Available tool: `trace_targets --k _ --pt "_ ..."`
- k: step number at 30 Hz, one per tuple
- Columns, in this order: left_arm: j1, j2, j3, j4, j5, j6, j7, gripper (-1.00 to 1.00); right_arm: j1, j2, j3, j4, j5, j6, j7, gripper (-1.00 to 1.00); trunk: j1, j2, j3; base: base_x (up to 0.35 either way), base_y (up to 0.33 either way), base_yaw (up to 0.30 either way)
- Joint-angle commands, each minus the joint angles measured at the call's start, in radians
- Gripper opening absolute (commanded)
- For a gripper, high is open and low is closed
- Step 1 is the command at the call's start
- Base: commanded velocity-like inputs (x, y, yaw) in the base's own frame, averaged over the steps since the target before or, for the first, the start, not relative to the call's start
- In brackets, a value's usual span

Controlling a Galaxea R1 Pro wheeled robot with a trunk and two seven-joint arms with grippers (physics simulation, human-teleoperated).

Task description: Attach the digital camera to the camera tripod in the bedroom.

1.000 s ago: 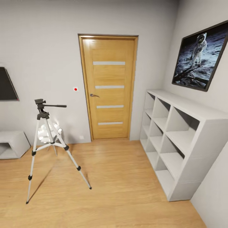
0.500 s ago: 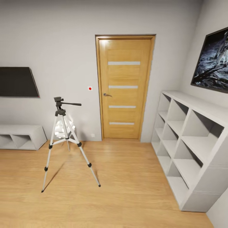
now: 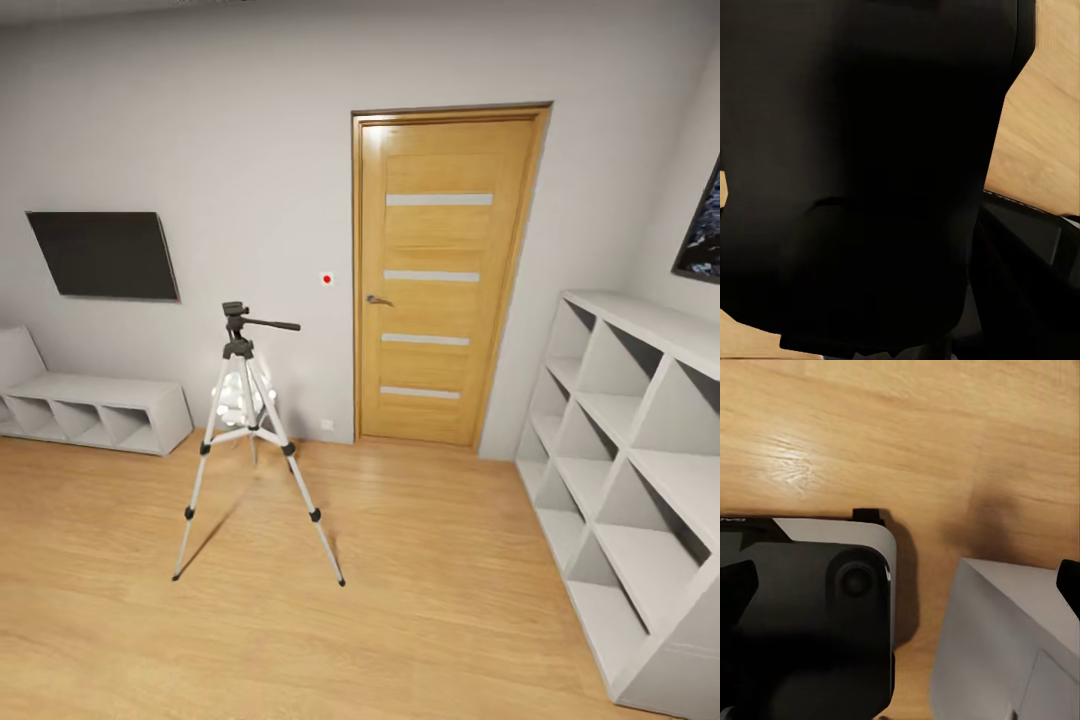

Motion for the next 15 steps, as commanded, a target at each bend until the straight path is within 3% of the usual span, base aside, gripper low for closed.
trace_targets --k 1,10,15 --pt "-0.001 0.0 -0.008 0.001 0.007 -0.003 -0.003 -1.0 -0.002 0.001 0.008 0.003 -0.006 -0.005 -0.002 1.0 0.001 -0.002 -0.002 0.0 0.0 0.174" --pt "-0.001 0.0 -0.008 0.001 0.005 -0.004 -0.003 -1.0 -0.002 0.0 0.007 0.003 -0.006 -0.006 -0.002 1.0 0.001 -0.002 -0.002 0.0 0.0 0.056" --pt "-0.001 0.0 -0.008 0.001 0.004 -0.005 -0.003 -1.0 -0.002 -0.001 0.007 0.003 -0.006 -0.007 -0.001 1.0 0.001 -0.002 -0.002 0.0 0.0 0.163"
